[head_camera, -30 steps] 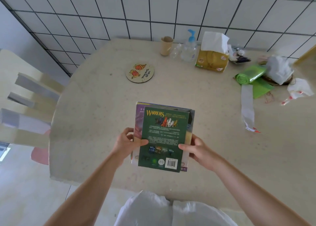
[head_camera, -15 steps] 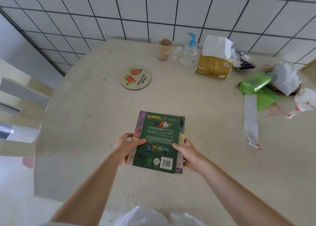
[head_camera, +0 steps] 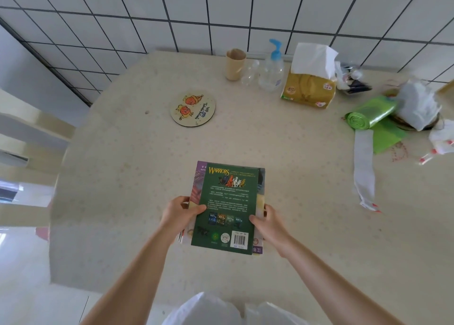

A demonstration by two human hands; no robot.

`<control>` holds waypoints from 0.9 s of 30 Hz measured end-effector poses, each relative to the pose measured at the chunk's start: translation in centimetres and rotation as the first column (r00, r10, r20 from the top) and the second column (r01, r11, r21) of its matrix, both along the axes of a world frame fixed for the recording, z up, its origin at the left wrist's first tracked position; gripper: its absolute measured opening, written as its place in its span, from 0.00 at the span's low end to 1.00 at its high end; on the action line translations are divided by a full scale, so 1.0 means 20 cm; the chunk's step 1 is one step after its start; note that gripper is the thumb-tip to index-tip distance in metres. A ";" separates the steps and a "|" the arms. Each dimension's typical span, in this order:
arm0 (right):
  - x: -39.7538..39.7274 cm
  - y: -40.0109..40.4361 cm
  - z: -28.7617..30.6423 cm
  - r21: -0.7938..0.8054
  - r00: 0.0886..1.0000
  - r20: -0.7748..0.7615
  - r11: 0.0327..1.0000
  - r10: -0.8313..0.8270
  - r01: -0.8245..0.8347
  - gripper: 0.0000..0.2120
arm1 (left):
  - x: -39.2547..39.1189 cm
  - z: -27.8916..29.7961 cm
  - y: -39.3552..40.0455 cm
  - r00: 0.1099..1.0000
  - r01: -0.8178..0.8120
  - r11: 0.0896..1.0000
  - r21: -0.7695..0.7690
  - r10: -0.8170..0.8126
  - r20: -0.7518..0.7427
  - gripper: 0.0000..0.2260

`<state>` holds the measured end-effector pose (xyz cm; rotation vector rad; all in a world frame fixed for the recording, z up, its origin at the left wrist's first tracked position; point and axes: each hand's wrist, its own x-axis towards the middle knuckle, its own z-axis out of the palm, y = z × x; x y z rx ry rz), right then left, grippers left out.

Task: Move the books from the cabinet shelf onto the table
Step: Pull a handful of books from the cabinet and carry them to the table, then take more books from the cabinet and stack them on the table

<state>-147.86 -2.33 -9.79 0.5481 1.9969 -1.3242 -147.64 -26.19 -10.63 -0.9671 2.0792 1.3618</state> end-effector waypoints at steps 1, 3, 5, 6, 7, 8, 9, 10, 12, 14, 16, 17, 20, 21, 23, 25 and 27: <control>0.01 0.00 0.01 0.015 1.000 -0.022 1.000 0.012 -0.012 0.15 | 0.01 0.01 0.01 0.999 0.033 0.999 -0.036 -0.033 -0.015 0.27; 0.03 -0.01 0.06 0.097 0.993 -0.089 0.993 0.074 -0.066 0.22 | 0.03 0.05 0.02 0.997 0.054 0.992 -0.110 -0.060 -0.057 0.30; 0.06 -0.01 0.10 0.154 0.982 -0.155 0.984 0.109 -0.085 0.26 | 0.05 0.10 0.02 0.992 0.040 0.990 -0.133 -0.056 -0.116 0.28; 0.07 0.00 0.11 0.157 0.979 -0.174 0.985 0.104 -0.077 0.26 | 0.05 0.12 0.02 0.989 0.046 0.989 -0.138 -0.065 -0.136 0.27; 0.09 0.01 0.13 0.164 0.978 -0.184 0.984 0.100 -0.069 0.27 | 0.07 0.14 0.03 0.984 0.069 0.985 -0.157 -0.093 -0.155 0.25; 0.11 0.02 0.15 0.179 0.976 -0.193 0.982 0.099 -0.064 0.27 | 0.08 0.17 0.03 0.976 0.092 0.978 -0.186 -0.125 -0.176 0.23; 0.12 0.04 0.16 0.195 0.974 -0.201 0.979 0.102 -0.062 0.28 | 0.09 0.20 0.04 0.966 0.112 0.969 -0.222 -0.159 -0.205 0.20; 0.15 0.06 0.18 0.200 0.973 -0.214 0.979 0.089 -0.046 0.28 | 0.11 0.23 0.07 0.949 0.131 0.959 -0.252 -0.194 -0.248 0.16; 0.21 0.09 0.20 0.198 0.967 -0.247 0.980 0.067 -0.018 0.27 | 0.13 0.28 0.12 0.914 0.135 0.948 -0.289 -0.232 -0.334 0.12; 0.28 0.12 0.22 0.211 0.956 -0.291 0.977 0.042 0.021 0.24 | 0.15 0.31 0.19 0.883 0.168 0.937 -0.308 -0.282 -0.376 0.13; 0.37 0.14 0.23 0.228 0.944 -0.330 0.971 0.009 0.070 0.22 | 0.19 0.32 0.28 0.851 0.243 0.926 -0.289 -0.346 -0.394 0.12; 0.42 0.15 0.23 0.231 0.936 -0.353 0.969 -0.005 0.092 0.22 | 0.22 0.32 0.32 0.828 0.289 0.916 -0.277 -0.385 -0.409 0.11; 0.60 0.17 0.23 0.272 0.907 -0.420 0.951 -0.017 0.144 0.20 | 0.33 0.31 0.44 0.736 0.444 0.850 -0.284 -0.527 -0.426 0.08; 0.66 0.18 0.23 0.290 0.900 -0.435 0.943 -0.022 0.163 0.20 | 0.36 0.30 0.48 0.698 0.496 0.819 -0.290 -0.574 -0.428 0.08; 0.77 0.19 0.22 0.321 0.887 -0.460 0.923 -0.047 0.215 0.19 | 0.42 0.28 0.54 0.626 0.595 0.755 -0.276 -0.651 -0.429 0.07; 0.90 0.18 0.22 0.339 0.878 -0.464 0.893 -0.115 0.296 0.19 | 0.51 0.27 0.59 0.541 0.710 0.663 -0.235 -0.728 -0.420 0.07; 1.07 0.17 0.21 0.336 0.863 -0.457 0.856 -0.216 0.393 0.18 | 0.60 0.26 0.64 0.452 0.808 0.559 -0.186 -0.790 -0.415 0.07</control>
